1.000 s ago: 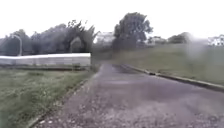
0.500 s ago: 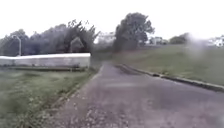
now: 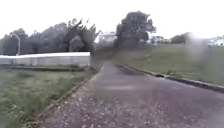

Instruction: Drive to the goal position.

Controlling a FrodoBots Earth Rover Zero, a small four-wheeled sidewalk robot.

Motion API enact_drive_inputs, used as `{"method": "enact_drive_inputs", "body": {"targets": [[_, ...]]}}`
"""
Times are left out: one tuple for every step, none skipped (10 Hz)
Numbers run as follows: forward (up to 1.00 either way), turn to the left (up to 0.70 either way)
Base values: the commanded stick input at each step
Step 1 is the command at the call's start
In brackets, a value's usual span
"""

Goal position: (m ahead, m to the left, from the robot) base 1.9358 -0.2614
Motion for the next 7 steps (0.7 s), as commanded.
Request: {"method": "enact_drive_inputs", "body": {"targets": [[0.7, 0.0], [0.7, 0.0], [0.7, 0.0], [0.7, 0.0], [0.7, 0.0], [0.7, 0.0], [0.7, 0.0]]}}
